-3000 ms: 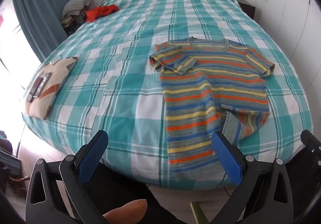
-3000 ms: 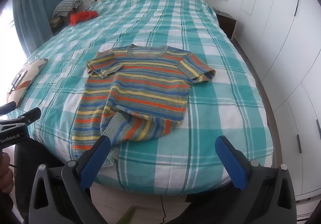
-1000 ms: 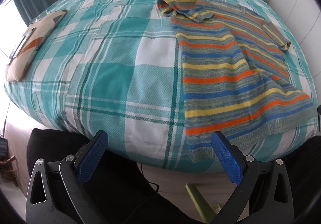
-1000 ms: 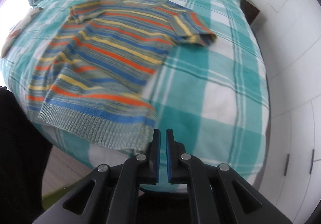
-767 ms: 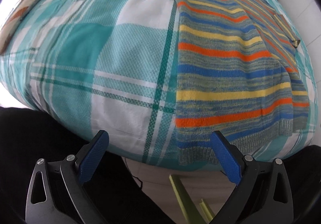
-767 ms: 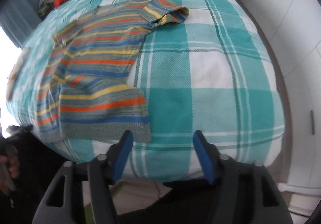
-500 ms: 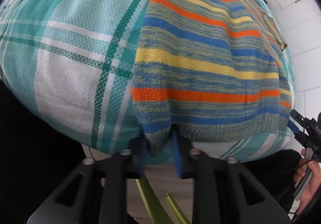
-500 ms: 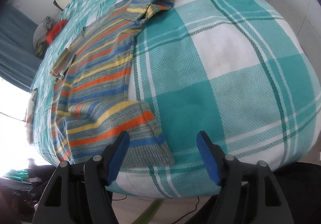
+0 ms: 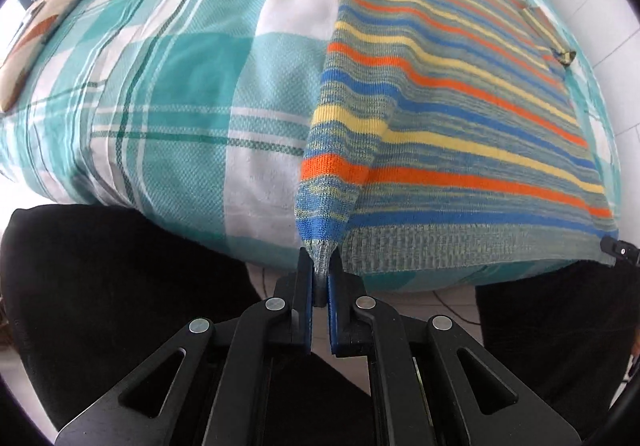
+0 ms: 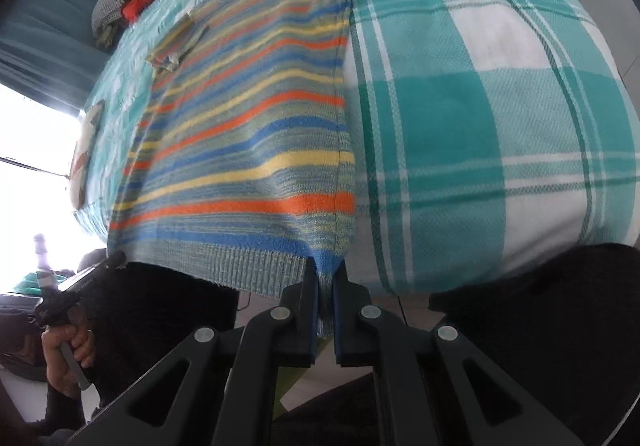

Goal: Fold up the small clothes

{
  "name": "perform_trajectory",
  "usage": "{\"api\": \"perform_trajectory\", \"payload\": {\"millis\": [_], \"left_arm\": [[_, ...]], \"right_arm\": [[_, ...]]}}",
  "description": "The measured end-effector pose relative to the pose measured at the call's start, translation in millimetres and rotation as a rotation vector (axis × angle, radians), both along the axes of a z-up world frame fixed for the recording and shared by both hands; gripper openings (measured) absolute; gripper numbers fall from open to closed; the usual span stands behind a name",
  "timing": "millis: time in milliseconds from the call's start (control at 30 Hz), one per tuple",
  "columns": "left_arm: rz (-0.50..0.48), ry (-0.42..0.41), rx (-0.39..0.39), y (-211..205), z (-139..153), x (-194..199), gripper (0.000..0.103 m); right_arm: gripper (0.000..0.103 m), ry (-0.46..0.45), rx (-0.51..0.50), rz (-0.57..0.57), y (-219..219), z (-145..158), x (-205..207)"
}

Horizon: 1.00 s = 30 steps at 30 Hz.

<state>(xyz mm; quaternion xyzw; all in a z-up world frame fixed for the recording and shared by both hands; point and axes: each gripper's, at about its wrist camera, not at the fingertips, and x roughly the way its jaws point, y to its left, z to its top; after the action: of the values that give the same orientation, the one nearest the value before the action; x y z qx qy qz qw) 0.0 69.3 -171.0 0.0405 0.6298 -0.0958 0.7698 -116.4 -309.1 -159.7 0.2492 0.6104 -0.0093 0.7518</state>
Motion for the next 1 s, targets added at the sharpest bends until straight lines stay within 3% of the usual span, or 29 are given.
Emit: {"api": "perform_trajectory", "payload": {"millis": [100, 200, 267, 300, 333, 433, 533, 667, 733, 800, 833, 867, 900, 967, 1000], "left_arm": [[-0.011, 0.028, 0.066, -10.1, -24.2, 7.4, 0.005], [0.002, 0.038, 0.108, -9.9, -26.3, 8.9, 0.014], [0.029, 0.018, 0.128, -5.0, -17.0, 8.8, 0.028], [0.037, -0.01, 0.131, 0.9, -8.5, 6.9, 0.043], [0.047, -0.046, 0.136, 6.8, 2.0, 5.3, 0.055], [0.064, -0.161, 0.118, 15.2, 36.3, 11.4, 0.066], [0.042, -0.242, 0.014, -5.6, 59.3, 33.3, 0.08], [-0.027, -0.334, -0.096, -47.9, 53.8, 68.7, 0.082], [-0.055, -0.331, -0.151, -70.5, 44.2, 80.1, 0.082], [-0.085, -0.329, -0.157, -90.7, 31.7, 79.4, 0.082], [-0.1, -0.324, -0.135, -98.2, 20.8, 80.2, 0.082], [-0.11, -0.312, -0.091, -103.6, 8.2, 81.8, 0.082], [-0.113, -0.294, -0.05, -106.1, -3.0, 81.6, 0.082], [-0.117, -0.297, -0.045, -98.5, -14.7, 70.9, 0.083], [-0.115, -0.327, -0.064, -93.7, -15.3, 65.0, 0.09]], "right_arm": [[0.006, 0.09, -0.02, -0.011, 8.4, -38.1, 8.4], [0.007, 0.14, -0.046, -0.001, 16.9, -54.7, 12.3], [0.018, 0.15, -0.051, 0.005, 17.4, -51.5, 11.0], [0.025, 0.146, -0.053, 0.007, 14.3, -47.0, 9.4], [0.025, 0.127, -0.055, 0.003, 10.5, -40.0, 7.5], [0.025, 0.009, -0.081, -0.045, -12.9, -7.0, 8.2], [0.026, -0.093, -0.119, -0.061, -36.6, 20.4, 34.2], [0.03, -0.194, -0.081, -0.062, -63.1, 15.7, 94.4], [0.03, -0.226, -0.012, -0.067, -65.2, 0.1, 126.2], [0.03, -0.251, 0.01, -0.039, -56.5, -15.8, 149.7], [0.028, -0.235, -0.005, -0.021, -50.0, -26.1, 160.4], [0.01, -0.207, -0.046, -0.011, -44.9, -34.6, 167.2], [0.001, -0.174, -0.124, -0.003, -41.5, -39.3, 169.2], [0.0, -0.146, -0.156, -0.033, -49.8, -38.4, 163.0], [0.0, -0.121, -0.186, -0.036, -55.5, -36.1, 158.8]]}}
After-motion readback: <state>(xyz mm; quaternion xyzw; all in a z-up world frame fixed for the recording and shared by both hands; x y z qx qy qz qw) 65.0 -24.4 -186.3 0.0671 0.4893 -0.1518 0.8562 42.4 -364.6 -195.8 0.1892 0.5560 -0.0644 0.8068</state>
